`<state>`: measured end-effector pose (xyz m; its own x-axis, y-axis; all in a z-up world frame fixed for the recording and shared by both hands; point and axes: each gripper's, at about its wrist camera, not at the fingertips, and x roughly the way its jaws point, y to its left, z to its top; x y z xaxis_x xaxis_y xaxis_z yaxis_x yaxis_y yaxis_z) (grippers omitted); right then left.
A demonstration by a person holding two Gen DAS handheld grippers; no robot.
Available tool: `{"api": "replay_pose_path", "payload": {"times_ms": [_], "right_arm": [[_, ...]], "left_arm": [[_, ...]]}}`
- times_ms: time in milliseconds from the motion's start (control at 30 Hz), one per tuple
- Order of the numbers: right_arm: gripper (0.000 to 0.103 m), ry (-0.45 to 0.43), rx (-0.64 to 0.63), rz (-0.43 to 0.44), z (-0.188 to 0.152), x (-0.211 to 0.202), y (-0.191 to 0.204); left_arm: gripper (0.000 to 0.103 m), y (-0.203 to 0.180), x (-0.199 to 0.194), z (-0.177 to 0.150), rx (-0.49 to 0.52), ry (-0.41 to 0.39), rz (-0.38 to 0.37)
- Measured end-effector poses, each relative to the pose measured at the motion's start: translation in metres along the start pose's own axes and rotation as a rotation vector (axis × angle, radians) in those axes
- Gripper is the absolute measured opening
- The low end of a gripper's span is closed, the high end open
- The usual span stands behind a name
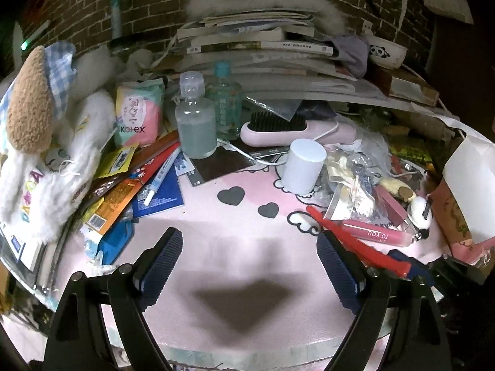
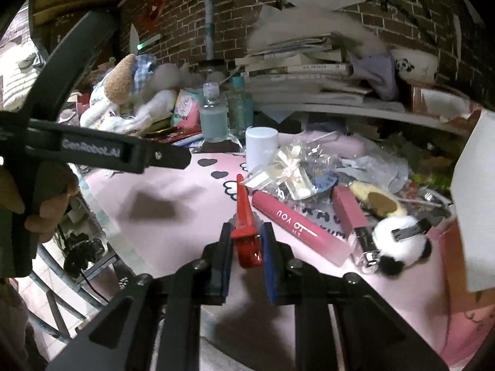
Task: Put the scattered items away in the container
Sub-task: 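Grasp the red hair clip with the right tool and drop it into the box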
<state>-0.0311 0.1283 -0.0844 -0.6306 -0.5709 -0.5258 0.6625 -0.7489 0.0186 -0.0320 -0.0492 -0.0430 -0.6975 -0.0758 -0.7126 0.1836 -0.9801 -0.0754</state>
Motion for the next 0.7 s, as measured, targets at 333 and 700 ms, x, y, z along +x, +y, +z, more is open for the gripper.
{"api": "replay_pose_path", "payload": {"times_ms": [333, 700], "right_arm": [[0.014, -0.077, 0.004, 0.041, 0.022, -0.035, -0.002], [0.014, -0.132, 0.006, 0.016, 0.049, -0.073, -0.018]], "left_arm": [[0.087, 0.003, -0.004, 0.0, -0.01, -0.006, -0.004], [0.087, -0.001, -0.003, 0.001, -0.011, -0.002, -0.019]]}}
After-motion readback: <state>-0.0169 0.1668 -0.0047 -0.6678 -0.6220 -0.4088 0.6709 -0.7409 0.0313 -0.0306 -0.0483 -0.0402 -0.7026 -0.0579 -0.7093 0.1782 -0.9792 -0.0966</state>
